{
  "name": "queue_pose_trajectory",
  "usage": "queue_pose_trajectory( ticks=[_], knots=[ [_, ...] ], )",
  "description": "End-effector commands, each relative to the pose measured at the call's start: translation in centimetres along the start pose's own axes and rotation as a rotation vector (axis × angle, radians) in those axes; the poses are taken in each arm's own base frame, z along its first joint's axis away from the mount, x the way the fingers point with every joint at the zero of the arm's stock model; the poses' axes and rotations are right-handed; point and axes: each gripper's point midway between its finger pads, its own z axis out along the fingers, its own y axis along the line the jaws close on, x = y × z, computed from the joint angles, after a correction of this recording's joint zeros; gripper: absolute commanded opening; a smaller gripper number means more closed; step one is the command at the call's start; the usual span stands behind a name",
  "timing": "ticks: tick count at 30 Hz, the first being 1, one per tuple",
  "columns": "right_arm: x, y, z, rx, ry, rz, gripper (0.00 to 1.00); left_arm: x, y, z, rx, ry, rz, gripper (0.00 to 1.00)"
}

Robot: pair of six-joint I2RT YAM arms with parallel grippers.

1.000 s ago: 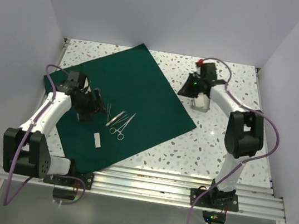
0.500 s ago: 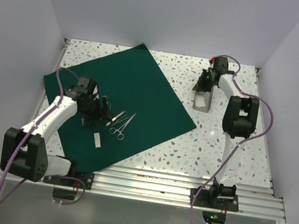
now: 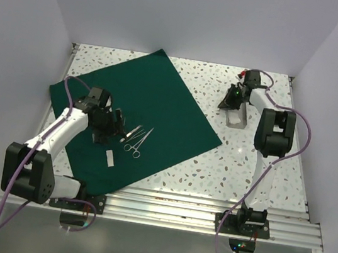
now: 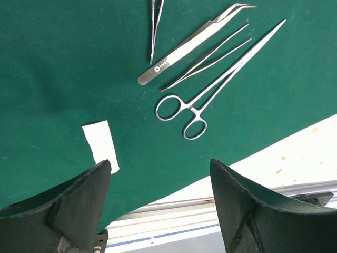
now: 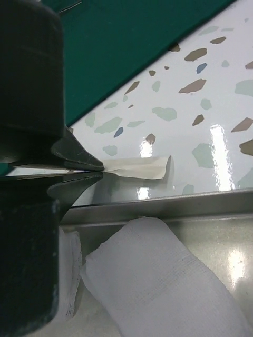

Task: Prepare the surgical pack

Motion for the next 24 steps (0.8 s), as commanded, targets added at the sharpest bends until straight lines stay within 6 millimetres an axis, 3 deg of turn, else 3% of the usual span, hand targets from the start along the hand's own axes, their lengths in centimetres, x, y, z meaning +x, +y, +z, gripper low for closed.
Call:
queue_pose_trajectory(
  ticks=[1,2,11,16,18,24],
  knots=[
    [-3.7,4.7,-4.6,-0.124,-0.14,-0.055,0.05,-1.1,-0.7,-0.2,0.004,-0.033,-0.004,0.8],
    [-3.8,4.8,-4.7,-0.13,-0.15,-0.053,0.0,-1.1,-0.7,-0.1,0.003,-0.03,-0.003,0.79],
    [-3.6,4.2,-6.2,-0.075,-0.173,-0.056,0.0,-1.1,-0.6,0.2,-0.002,-0.025,0.001,0.79],
    [-3.9,0.4,-8.2,0.11,-0.167,-0.056,0.0,-0.7,-0.1,0.5,-0.015,-0.016,0.005,0.8],
    [-4.5,0.0,-9.5,0.144,-0.193,-0.082,0.0,-0.5,0.2,0.6,-0.028,-0.007,0.002,0.8],
    [-3.9,-3.0,-10.4,0.3,-0.17,-0.138,0.0,-0.2,1.0,0.8,-0.066,0.0,-0.002,0.82]
  ],
)
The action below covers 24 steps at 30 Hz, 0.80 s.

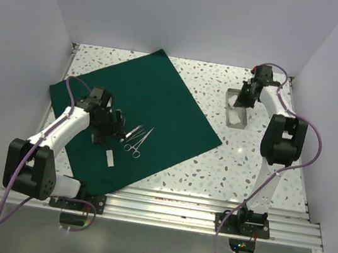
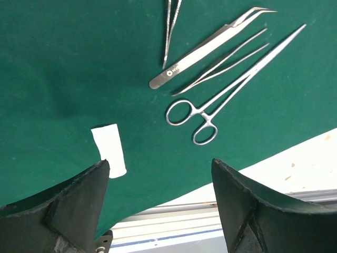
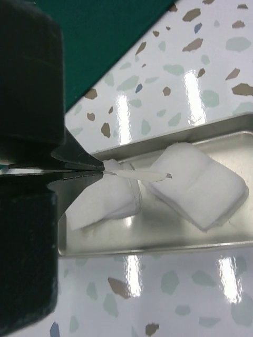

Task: Prepare the surgical pack

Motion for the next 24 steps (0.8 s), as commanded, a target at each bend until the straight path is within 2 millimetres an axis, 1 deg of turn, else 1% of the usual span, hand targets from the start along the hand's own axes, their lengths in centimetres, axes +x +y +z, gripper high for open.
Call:
queue_pose_trajectory(
  ticks=[1,3,4,6,7,8,9,10,12,13,14,15,16,17,18,19,20,21,22,23,24],
  knots=[
    [-2.0,-1.5,-3.3,0.109,-0.075,-0.091,0.0,-0.2,0.3,0.1,-0.025,-0.013,0.0,0.82],
    [-2.0,-2.2,-2.9,0.143,-0.073,-0.111,0.0,-0.2,0.4,0.2,-0.031,-0.013,-0.004,0.82],
    [-2.0,-2.4,-2.4,0.149,-0.063,-0.116,0.0,-0.2,0.5,0.2,-0.034,-0.012,-0.006,0.82],
    [-1.9,-2.4,-1.8,0.153,-0.042,-0.123,0.1,0.1,0.8,0.4,-0.046,-0.004,-0.014,0.84],
    [-2.2,-2.2,-1.7,0.152,-0.042,-0.123,0.17,0.2,0.9,0.4,-0.053,-0.001,-0.015,0.84],
    [-2.0,-2.3,-1.3,0.154,-0.032,-0.117,0.28,0.3,1.1,0.4,-0.064,0.0,-0.013,0.85],
    [-2.2,-2.1,-1.3,0.165,-0.039,-0.121,0.32,0.5,1.3,0.4,-0.075,0.003,-0.015,0.85],
    [-2.3,-1.9,-1.5,0.169,-0.045,-0.124,0.41,0.5,1.6,0.4,-0.09,0.001,-0.016,0.85],
    [-2.6,-0.9,-2.2,0.171,-0.067,-0.142,0.47,0.8,1.9,0.3,-0.11,0.006,-0.02,0.85],
    [-2.3,-0.6,-2.5,0.172,-0.064,-0.147,0.48,0.8,2.1,0.3,-0.122,0.002,-0.019,0.85],
    [-2.3,0.2,-3.2,0.159,-0.071,-0.135,0.49,0.9,2.2,0.3,-0.126,0.005,-0.02,0.85],
    [-2.0,0.6,-3.5,0.148,-0.067,-0.123,0.49,1.1,2.2,0.3,-0.131,0.009,-0.023,0.84],
    [-1.2,1.1,-3.6,0.123,-0.049,-0.111,0.49,1.3,2.3,0.4,-0.139,0.014,-0.021,0.84],
    [-1.0,1.8,-4.0,0.096,-0.05,-0.081,0.49,1.5,2.3,0.4,-0.142,0.017,-0.02,0.83],
    [-0.6,2.7,-5.0,0.063,-0.056,-0.07,0.49,1.9,2.4,0.4,-0.152,0.027,-0.022,0.83],
    [-0.1,4.1,-5.6,0.001,-0.044,-0.04,0.5,2.1,2.6,0.5,-0.165,0.03,-0.021,0.81],
    [0.1,4.9,-6.2,-0.031,-0.044,-0.026,0.5,2.3,2.7,0.5,-0.168,0.034,-0.021,0.81],
    [0.1,6.5,-7.9,-0.084,-0.065,-0.028,0.5,2.6,2.8,0.6,-0.174,0.037,-0.026,0.8],
    [0.8,7.3,-8.1,-0.12,-0.061,-0.024,0.5,2.9,3.1,0.7,-0.182,0.041,-0.028,0.77],
    [1.6,9.1,-8.8,-0.182,-0.046,-0.02,0.51,3.1,3.1,0.8,-0.181,0.043,-0.028,0.76],
    [2.5,10.1,-9.9,-0.214,-0.047,-0.03,0.51,3.4,3.0,1.0,-0.18,0.05,-0.032,0.75]
  ],
)
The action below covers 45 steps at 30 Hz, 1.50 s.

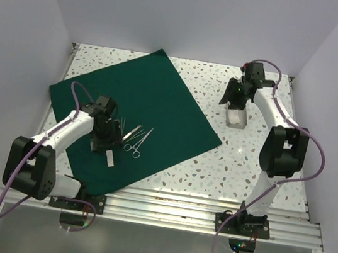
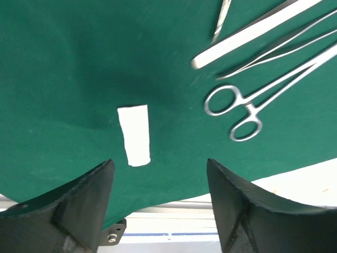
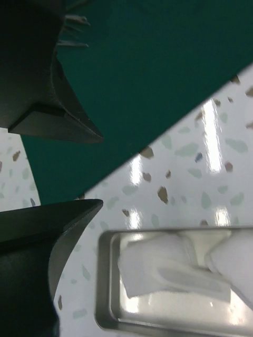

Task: Prepare the surgical pack

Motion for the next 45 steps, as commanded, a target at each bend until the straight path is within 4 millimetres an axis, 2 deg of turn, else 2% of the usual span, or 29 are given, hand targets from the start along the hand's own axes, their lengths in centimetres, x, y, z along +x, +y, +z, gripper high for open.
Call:
queue_pose_trajectory(
  ticks=[1,2,4,5,8,12,19,23,30,33,40,45],
  knots=[
    [0.1,6.6,-6.0,-0.219,-0.07,0.007,0.51,1.2,0.7,0.3,-0.037,0.017,-0.023,0.73],
    [1.4,8.4,-6.3,-0.243,-0.049,-0.03,0.51,1.4,0.5,0.4,-0.04,0.019,-0.021,0.72],
    [3.4,9.8,-7.0,-0.267,-0.015,-0.063,0.51,1.5,0.7,0.6,-0.067,0.017,-0.018,0.7],
    [4.8,11.2,-7.2,-0.294,0.012,-0.083,0.51,1.8,0.6,0.7,-0.075,0.027,-0.015,0.7],
    [7.6,13.1,-7.4,-0.34,0.056,-0.116,0.51,1.6,1.1,1.0,-0.132,0.005,-0.024,0.69],
    [9.6,13.8,-7.2,-0.356,0.09,-0.15,0.51,1.4,1.9,2.1,-0.18,-0.011,-0.041,0.65],
    [10.9,13.4,-7.6,-0.359,0.103,-0.174,0.51,1.8,2.2,4.0,-0.196,0.017,-0.049,0.57],
    [11.9,12.8,-7.6,-0.359,0.12,-0.175,0.51,2.3,2.4,4.5,-0.202,0.025,-0.063,0.52],
    [12.3,12.7,-7.4,-0.368,0.13,-0.176,0.51,2.7,2.6,5.4,-0.206,0.045,-0.057,0.43],
    [12.3,13.1,-7.4,-0.377,0.132,-0.18,0.51,2.7,2.7,5.2,-0.209,0.04,-0.054,0.36],
    [12.9,13.9,-7.1,-0.386,0.15,-0.194,0.51,2.4,2.9,4.2,-0.209,0.014,-0.044,0.29],
    [13.3,15.1,-7.4,-0.405,0.152,-0.212,0.51,1.0,2.4,1.9,-0.201,-0.044,-0.035,0.28]
  ],
)
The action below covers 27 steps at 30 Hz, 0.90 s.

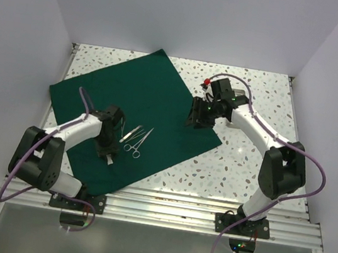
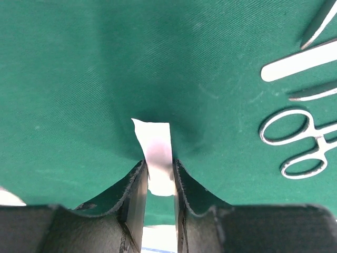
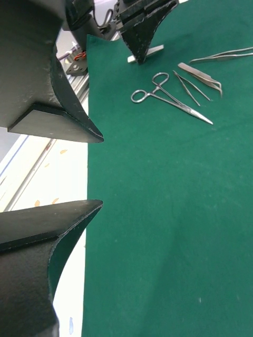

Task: Prepare the surgical pack

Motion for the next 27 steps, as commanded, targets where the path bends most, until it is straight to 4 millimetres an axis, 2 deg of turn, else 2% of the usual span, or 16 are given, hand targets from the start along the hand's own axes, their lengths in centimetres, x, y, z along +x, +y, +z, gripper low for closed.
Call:
queue_pose_trajectory(
  ticks=[1,4,7,10,11,13,14,16,18,19,23,27],
  knots=[
    [-1.1,2.3,-0.8,-0.058,-0.042,-0.037,0.51,-1.6,0.2,-2.2,-0.006,-0.084,0.004,0.28],
    [-1.0,3.3,-0.7,-0.079,-0.036,-0.046,0.51,-1.9,-0.1,-3.2,0.01,-0.094,0.01,0.26],
    [-1.0,4.7,-0.4,-0.136,-0.021,-0.053,0.52,-2.3,-1.2,-4.6,0.08,-0.108,0.041,0.22],
    [-0.8,6.7,0.3,-0.243,0.031,0.006,0.52,-2.9,-3.6,-6.3,0.217,-0.134,0.096,0.22],
    [-1.0,8.3,0.3,-0.326,0.034,0.004,0.52,-2.4,-4.8,-7.0,0.292,-0.108,0.112,0.22],
    [-1.5,10.1,1.2,-0.42,0.039,0.057,0.54,-2.8,-6.2,-8.1,0.368,-0.13,0.133,0.22],
    [-1.0,11.7,1.0,-0.482,0.078,0.099,0.54,-2.9,-7.2,-8.9,0.426,-0.131,0.146,0.22],
    [-1.1,13.1,1.9,-0.531,0.09,0.099,0.56,-3.0,-8.1,-10.1,0.478,-0.144,0.16,0.22],
    [-0.1,14.5,2.9,-0.548,0.141,0.112,0.57,-2.9,-8.9,-11.0,0.518,-0.146,0.18,0.22],
    [-0.3,15.2,3.0,-0.567,0.139,0.102,0.57,-3.0,-9.3,-11.5,0.533,-0.151,0.187,0.22],
    [1.1,17.7,4.0,-0.604,0.196,0.118,0.57,-2.3,-10.0,-11.9,0.554,-0.139,0.206,0.23],
    [2.2,18.7,4.9,-0.597,0.233,0.106,0.57,-2.0,-10.6,-12.2,0.57,-0.145,0.22,0.24]
  ],
)
